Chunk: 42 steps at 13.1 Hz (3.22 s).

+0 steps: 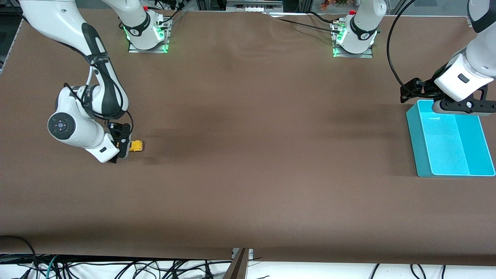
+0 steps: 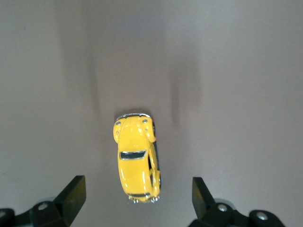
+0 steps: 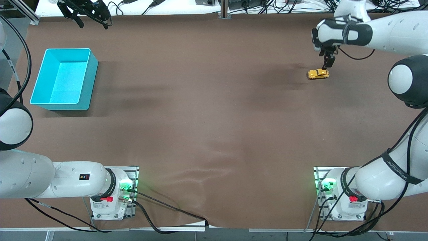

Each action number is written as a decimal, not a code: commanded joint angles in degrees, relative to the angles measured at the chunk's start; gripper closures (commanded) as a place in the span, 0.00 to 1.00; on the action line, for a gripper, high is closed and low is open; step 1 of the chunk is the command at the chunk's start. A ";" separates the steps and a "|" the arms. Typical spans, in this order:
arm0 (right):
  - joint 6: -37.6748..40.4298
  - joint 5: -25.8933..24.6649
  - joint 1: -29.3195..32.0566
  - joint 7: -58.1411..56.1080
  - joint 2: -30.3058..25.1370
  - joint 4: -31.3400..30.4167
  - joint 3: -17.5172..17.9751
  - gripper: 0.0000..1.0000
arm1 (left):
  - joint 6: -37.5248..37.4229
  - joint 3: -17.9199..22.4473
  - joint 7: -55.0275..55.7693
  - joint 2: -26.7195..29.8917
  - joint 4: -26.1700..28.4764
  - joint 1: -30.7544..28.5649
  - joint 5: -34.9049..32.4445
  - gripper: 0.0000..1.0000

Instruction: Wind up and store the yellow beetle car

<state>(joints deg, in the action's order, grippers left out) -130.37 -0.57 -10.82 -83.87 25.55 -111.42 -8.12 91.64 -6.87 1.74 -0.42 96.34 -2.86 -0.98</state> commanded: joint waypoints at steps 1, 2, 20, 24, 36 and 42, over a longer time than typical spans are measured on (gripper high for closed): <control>-7.15 0.13 0.71 -4.27 -3.05 -7.39 -0.14 0.01 | -0.67 -0.60 -0.60 0.68 -0.19 -0.65 -0.25 0.00; -9.79 0.13 1.15 -5.41 -3.14 -9.14 -0.14 0.01 | -0.67 -0.60 -0.60 0.68 -0.19 -0.65 -0.25 0.00; -20.79 0.13 13.07 -17.00 0.72 -14.26 -0.05 0.74 | -0.76 -0.60 -0.60 0.68 -0.19 -1.09 -0.25 0.00; -23.87 0.04 21.44 -26.41 3.53 -11.90 0.12 0.72 | -0.76 -0.68 -0.60 0.68 -0.19 -1.09 -0.25 0.00; -10.87 1.89 22.95 -28.72 3.36 -0.46 4.08 0.00 | -1.38 -0.60 -0.77 0.68 -0.19 -1.09 -0.25 0.00; -9.73 2.85 22.86 -25.58 1.61 -0.02 5.83 0.00 | -1.38 -0.60 -3.50 0.86 0.25 -2.67 -0.08 0.00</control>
<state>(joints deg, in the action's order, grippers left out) -142.24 0.78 11.43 -111.00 28.20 -112.43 -4.17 90.95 -6.93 0.30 -0.42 96.34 -4.42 -0.98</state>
